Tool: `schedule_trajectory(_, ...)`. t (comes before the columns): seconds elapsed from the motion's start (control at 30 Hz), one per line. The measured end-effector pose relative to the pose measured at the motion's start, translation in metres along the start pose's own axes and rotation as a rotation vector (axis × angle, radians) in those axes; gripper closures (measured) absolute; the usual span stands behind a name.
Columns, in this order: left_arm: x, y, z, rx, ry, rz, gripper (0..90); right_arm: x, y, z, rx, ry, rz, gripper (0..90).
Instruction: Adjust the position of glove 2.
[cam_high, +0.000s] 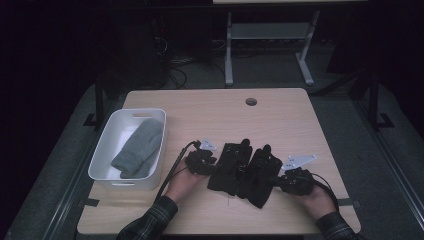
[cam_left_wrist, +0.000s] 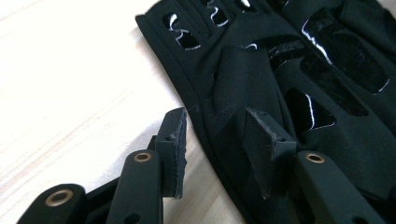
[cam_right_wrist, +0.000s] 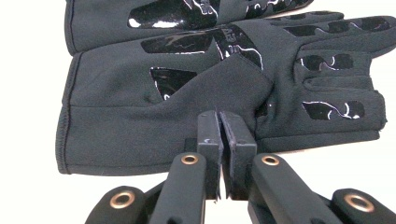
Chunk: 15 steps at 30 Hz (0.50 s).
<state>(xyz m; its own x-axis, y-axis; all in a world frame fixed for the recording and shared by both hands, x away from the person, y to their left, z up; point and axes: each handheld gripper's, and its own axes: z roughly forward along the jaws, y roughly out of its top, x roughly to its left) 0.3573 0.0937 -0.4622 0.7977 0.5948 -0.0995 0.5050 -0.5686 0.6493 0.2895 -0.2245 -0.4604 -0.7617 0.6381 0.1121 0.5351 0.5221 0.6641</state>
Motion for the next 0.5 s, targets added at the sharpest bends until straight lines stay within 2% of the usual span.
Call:
schedule_trajectory(0.13,-0.0025,-0.0001,0.0017,-0.007,0.014,0.009,61.9,0.0008,0.0003,0.0019,0.006,-0.004,-0.001,87.6)
schedule_trajectory(0.2,-0.0037,0.0002,0.0024,-0.008,0.02,0.02,67.7,0.0004,0.0004,0.0029,0.008,-0.007,-0.007,87.8)
schedule_trajectory(0.37,-0.0028,0.0028,0.0043,-0.005,-0.007,0.009,82.2,0.0018,0.001,0.0053,0.008,-0.014,-0.009,89.4)
schedule_trajectory(0.5,0.0012,0.0042,0.0054,-0.013,-0.026,-0.007,85.0,0.0023,0.0015,0.0072,0.009,-0.018,-0.011,90.0)
